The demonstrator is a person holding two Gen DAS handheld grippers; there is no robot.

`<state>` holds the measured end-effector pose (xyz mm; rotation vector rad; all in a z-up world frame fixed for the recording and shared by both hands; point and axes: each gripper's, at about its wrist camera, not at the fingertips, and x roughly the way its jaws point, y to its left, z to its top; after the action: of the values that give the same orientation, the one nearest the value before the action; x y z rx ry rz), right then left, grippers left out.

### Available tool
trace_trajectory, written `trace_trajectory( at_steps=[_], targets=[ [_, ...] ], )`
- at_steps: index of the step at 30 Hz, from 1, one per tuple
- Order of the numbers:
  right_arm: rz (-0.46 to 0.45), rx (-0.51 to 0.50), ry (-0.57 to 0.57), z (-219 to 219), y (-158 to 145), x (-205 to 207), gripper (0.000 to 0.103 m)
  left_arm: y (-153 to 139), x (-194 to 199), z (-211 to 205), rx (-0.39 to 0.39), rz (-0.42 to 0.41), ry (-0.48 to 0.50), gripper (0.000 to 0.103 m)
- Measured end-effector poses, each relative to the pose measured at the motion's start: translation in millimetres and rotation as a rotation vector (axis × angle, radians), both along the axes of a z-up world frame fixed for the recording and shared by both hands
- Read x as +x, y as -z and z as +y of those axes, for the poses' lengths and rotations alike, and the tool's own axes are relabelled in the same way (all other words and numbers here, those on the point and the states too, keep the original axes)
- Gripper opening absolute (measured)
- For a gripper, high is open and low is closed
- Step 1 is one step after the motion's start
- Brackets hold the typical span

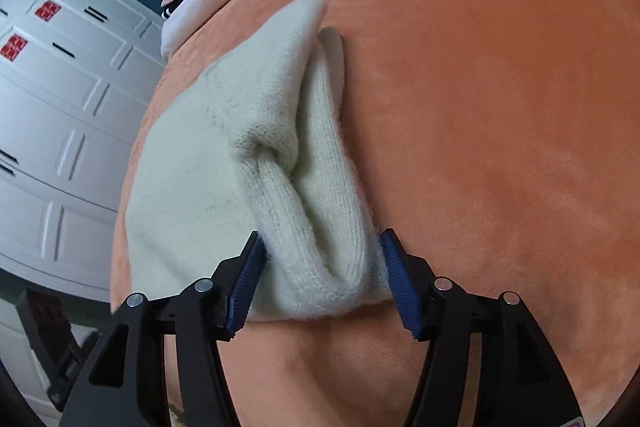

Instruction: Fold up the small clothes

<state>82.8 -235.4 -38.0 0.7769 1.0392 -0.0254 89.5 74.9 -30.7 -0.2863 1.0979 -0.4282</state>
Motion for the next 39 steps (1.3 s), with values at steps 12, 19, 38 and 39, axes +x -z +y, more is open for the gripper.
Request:
trace_trajectory(
  at_steps=[12, 19, 38, 39],
  targets=[
    [0.004, -0.113, -0.076, 15, -13, -18, 0.02, 19, 20, 1, 0.198, 0.004, -0.011, 0.045],
    [-0.004, -0.143, -0.059, 20, -21, -12, 0.021, 16, 15, -6, 0.241, -0.012, -0.013, 0.045],
    [0.005, -0.212, -0.067, 13, -17, -2, 0.022, 17, 13, -19, 0.276, 0.002, -0.016, 0.047],
    [0.005, -0.214, -0.063, 13, -22, -3, 0.022, 16, 12, -19, 0.28, 0.001, -0.014, 0.047]
  ],
)
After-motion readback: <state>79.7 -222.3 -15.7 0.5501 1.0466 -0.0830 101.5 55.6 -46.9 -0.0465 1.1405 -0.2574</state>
